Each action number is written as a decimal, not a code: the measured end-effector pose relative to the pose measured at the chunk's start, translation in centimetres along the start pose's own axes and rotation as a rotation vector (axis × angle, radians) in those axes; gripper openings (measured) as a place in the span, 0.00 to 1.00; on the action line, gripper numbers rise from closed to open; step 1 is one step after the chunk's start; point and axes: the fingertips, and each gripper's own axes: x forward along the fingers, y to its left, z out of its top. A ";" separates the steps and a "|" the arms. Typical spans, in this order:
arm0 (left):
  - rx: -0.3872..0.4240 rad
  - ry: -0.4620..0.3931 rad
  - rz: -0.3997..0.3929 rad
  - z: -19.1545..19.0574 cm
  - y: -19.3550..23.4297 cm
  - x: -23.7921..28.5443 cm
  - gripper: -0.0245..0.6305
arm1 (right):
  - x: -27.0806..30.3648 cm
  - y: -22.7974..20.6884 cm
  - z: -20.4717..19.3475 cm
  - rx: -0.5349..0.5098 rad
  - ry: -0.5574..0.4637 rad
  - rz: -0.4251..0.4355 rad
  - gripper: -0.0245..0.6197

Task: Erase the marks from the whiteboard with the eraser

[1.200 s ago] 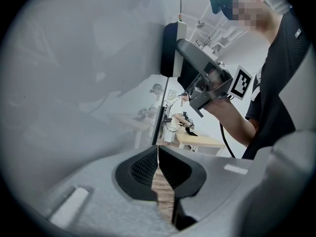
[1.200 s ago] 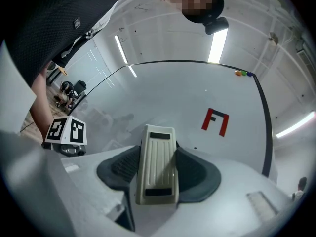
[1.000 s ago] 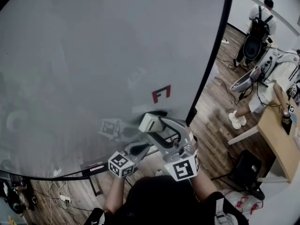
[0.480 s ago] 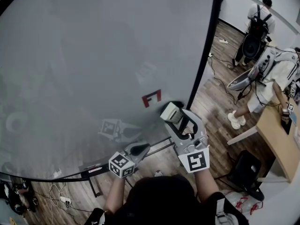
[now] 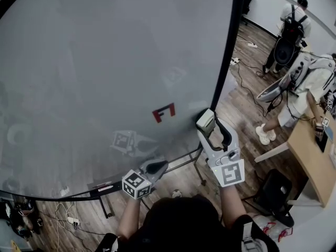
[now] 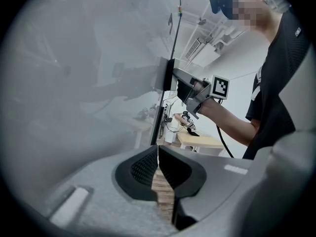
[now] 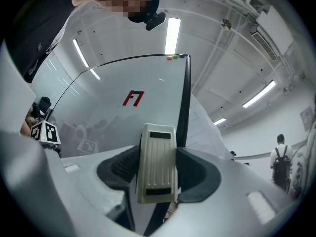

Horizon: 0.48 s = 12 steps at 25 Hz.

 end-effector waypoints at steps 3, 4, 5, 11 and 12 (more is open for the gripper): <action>-0.008 0.001 0.009 -0.2 0.0 -0.1 0.06 | 0.2 0.2 0.2 0.013 -0.003 -0.003 0.40; -0.011 0.002 0.011 -0.4 0.0 -0.2 0.06 | 0.2 0.3 0.3 0.016 -0.001 -0.004 0.40; -0.014 0.002 0.013 -0.4 0.0 -0.2 0.06 | 0.2 0.5 0.3 0.017 0.002 -0.003 0.40; -0.025 -0.005 0.019 -1.0 -0.1 -0.6 0.06 | 0.9 2.8 1.3 -0.015 -0.016 0.035 0.40; -0.027 -0.006 0.020 -1.0 -0.2 -0.8 0.06 | 1.0 3.5 1.5 -0.014 -0.017 0.043 0.40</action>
